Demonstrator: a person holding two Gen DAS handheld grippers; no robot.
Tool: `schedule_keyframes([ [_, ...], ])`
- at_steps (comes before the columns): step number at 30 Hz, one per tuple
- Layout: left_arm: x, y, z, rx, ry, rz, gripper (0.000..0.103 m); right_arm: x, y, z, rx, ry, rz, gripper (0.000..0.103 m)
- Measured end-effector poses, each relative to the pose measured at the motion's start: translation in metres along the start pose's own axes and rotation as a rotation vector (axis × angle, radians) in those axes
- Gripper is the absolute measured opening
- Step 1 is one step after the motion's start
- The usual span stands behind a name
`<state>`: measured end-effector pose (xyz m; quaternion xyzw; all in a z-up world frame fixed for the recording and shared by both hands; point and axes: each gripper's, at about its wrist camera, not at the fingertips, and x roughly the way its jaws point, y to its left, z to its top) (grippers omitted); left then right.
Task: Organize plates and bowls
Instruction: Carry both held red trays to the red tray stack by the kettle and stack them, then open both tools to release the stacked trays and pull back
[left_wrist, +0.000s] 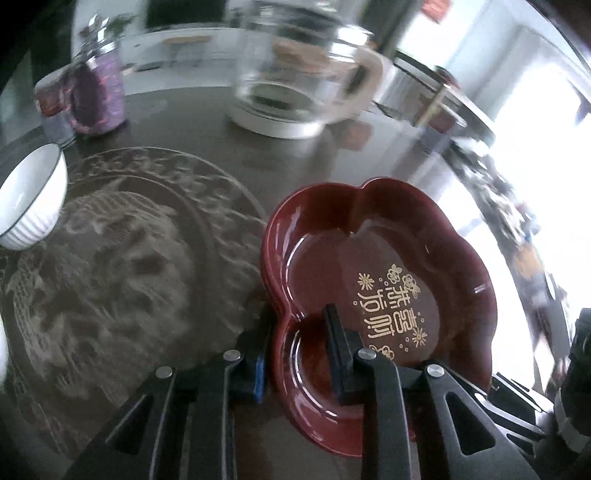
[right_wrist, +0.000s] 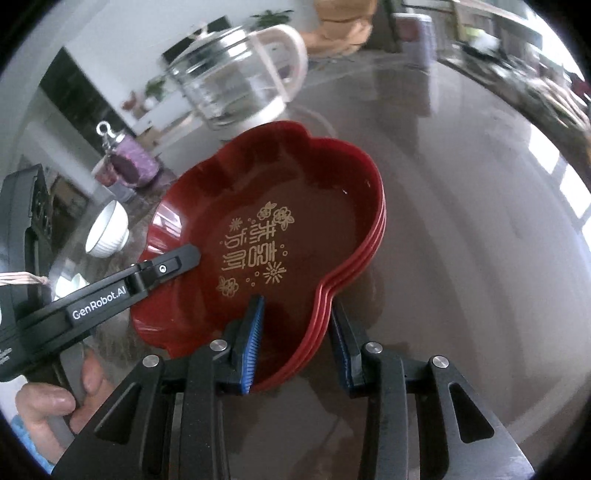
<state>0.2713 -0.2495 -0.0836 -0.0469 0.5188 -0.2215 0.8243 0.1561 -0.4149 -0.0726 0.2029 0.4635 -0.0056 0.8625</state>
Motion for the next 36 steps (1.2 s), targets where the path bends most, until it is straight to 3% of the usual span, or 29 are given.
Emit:
schedule_keyframes([
  [4, 0.027, 0.028, 0.022, -0.041, -0.001, 0.031, 0.025, 0.042, 0.017, 0.023, -0.027, 0.029, -0.020, 0.036],
  [8, 0.038, 0.034, 0.044, -0.043, -0.013, 0.061, 0.025, 0.063, 0.022, 0.040, -0.014, 0.002, -0.019, 0.036],
  [10, 0.039, 0.036, 0.051, -0.051, -0.019, 0.078, 0.028, 0.066, 0.022, 0.046, -0.006, -0.014, -0.019, 0.040],
  [11, 0.036, 0.035, 0.050, -0.049, -0.027, 0.089, 0.031, 0.064, 0.021, 0.047, -0.002, -0.023, -0.019, 0.046],
  [12, 0.033, 0.037, 0.050, -0.047, -0.037, 0.097, 0.044, 0.061, 0.021, 0.047, -0.002, -0.038, -0.013, 0.052],
  [13, 0.028, 0.039, 0.049, -0.048, -0.053, 0.109, 0.066, 0.054, 0.023, 0.045, -0.005, -0.058, -0.007, 0.064],
  [15, 0.012, 0.048, 0.042, -0.070, -0.106, 0.139, 0.085, 0.040, 0.027, 0.040, -0.018, -0.100, -0.013, 0.067],
  [20, -0.023, 0.065, 0.002, -0.097, -0.122, 0.108, 0.085, 0.004, 0.028, 0.018, -0.008, -0.168, -0.049, 0.072],
  [28, -0.064, 0.059, -0.105, 0.080, -0.157, 0.262, 0.085, -0.044, 0.041, -0.075, -0.030, -0.256, -0.102, 0.072],
  [32, -0.076, 0.072, -0.142, 0.085, -0.149, 0.305, 0.085, -0.058, 0.051, -0.115, -0.041, -0.314, -0.128, 0.072],
  [36, -0.080, 0.090, -0.166, 0.033, -0.132, 0.338, 0.085, -0.053, 0.069, -0.140, -0.141, -0.322, -0.206, 0.072],
])
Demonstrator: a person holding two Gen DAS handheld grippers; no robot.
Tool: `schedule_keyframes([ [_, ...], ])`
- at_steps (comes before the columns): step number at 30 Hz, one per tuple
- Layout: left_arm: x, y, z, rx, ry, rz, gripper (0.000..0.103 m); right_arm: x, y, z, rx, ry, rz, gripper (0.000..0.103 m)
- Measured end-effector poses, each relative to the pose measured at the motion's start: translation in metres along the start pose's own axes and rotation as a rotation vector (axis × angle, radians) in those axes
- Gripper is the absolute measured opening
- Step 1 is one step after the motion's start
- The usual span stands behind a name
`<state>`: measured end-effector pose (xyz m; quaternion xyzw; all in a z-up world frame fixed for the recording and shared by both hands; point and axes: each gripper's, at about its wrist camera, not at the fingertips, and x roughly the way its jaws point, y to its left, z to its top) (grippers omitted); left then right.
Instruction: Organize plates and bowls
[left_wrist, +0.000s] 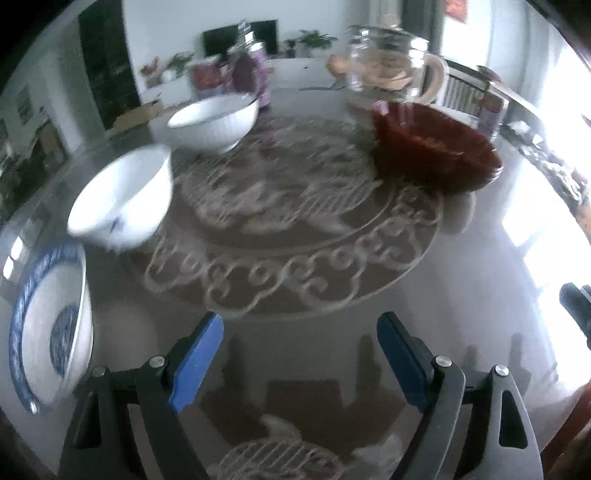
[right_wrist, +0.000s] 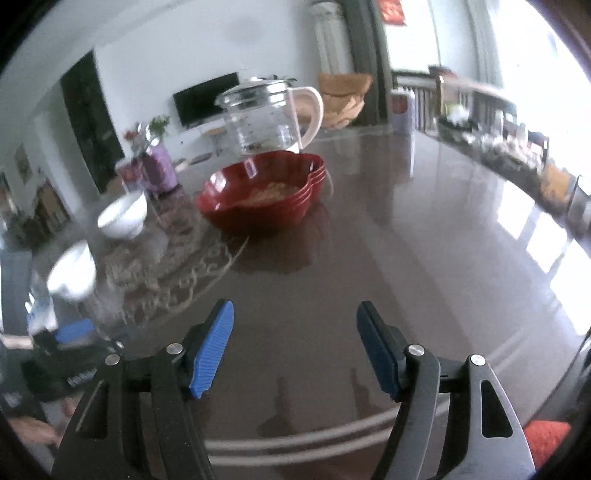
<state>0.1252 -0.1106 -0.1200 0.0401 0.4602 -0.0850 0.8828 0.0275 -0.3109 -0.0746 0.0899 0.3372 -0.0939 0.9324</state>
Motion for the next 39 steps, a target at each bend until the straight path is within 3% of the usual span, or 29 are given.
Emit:
schedule_keyframes([
  [5, 0.001, 0.006, -0.012, -0.010, 0.016, 0.017, 0.086, 0.011, 0.009, -0.017, -0.024, 0.050, 0.015, 0.073],
  [13, 0.000, 0.005, -0.022, -0.017, 0.024, 0.003, 0.102, 0.013, 0.018, -0.029, -0.067, 0.066, 0.025, 0.073],
  [23, -0.004, 0.008, -0.028, -0.002, 0.003, -0.007, 0.103, 0.024, 0.015, -0.036, -0.032, 0.129, 0.058, 0.072],
  [39, -0.005, 0.008, -0.029, 0.001, -0.001, -0.007, 0.103, 0.026, 0.020, -0.039, -0.051, 0.120, 0.071, 0.081],
])
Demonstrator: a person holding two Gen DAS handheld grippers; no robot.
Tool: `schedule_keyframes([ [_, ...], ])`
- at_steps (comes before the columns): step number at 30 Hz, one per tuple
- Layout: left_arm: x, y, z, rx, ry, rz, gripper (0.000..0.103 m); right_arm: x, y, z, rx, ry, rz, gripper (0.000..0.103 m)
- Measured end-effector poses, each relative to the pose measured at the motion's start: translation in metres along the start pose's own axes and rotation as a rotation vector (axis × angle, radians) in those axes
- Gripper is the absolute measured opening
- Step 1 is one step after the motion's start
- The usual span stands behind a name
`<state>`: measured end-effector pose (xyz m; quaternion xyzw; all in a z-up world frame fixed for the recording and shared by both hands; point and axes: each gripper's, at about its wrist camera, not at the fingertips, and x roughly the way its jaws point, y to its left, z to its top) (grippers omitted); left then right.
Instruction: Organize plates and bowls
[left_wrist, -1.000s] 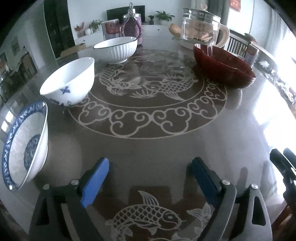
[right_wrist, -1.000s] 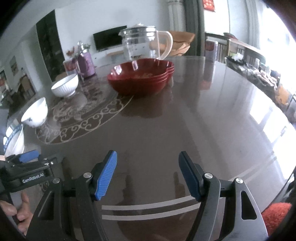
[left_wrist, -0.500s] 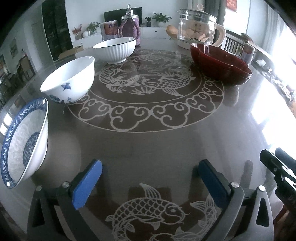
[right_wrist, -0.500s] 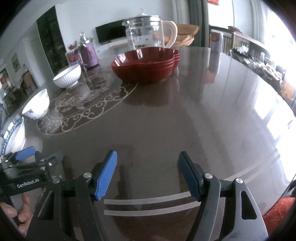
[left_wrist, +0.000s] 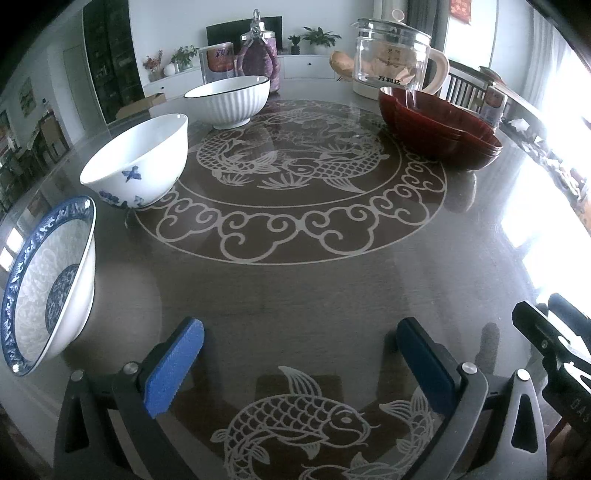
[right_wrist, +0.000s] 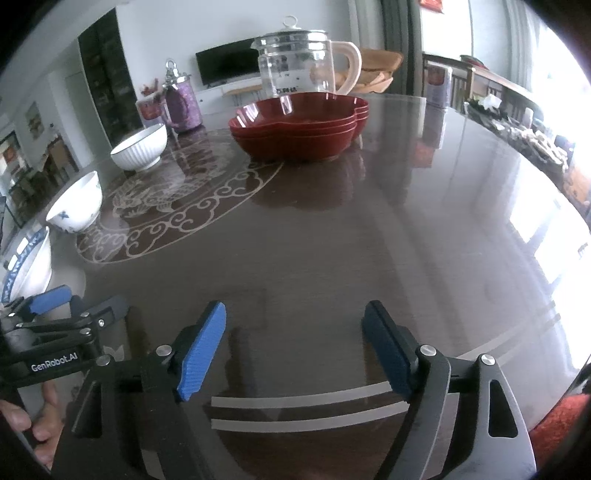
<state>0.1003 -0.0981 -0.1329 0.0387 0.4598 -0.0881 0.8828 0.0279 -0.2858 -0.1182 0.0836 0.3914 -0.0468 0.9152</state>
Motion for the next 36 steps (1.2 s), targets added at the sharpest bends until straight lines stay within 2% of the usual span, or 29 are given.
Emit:
schedule_keyframes([
  [22, 0.000, 0.000, 0.000, 0.000, -0.002, 0.000, 0.103, 0.004, 0.013, -0.004, -0.080, 0.008, -0.067, 0.085],
  [36, 0.000, 0.000, 0.000, 0.000, -0.003, 0.000, 0.103, 0.004, 0.013, -0.004, -0.082, 0.006, -0.065, 0.087],
])
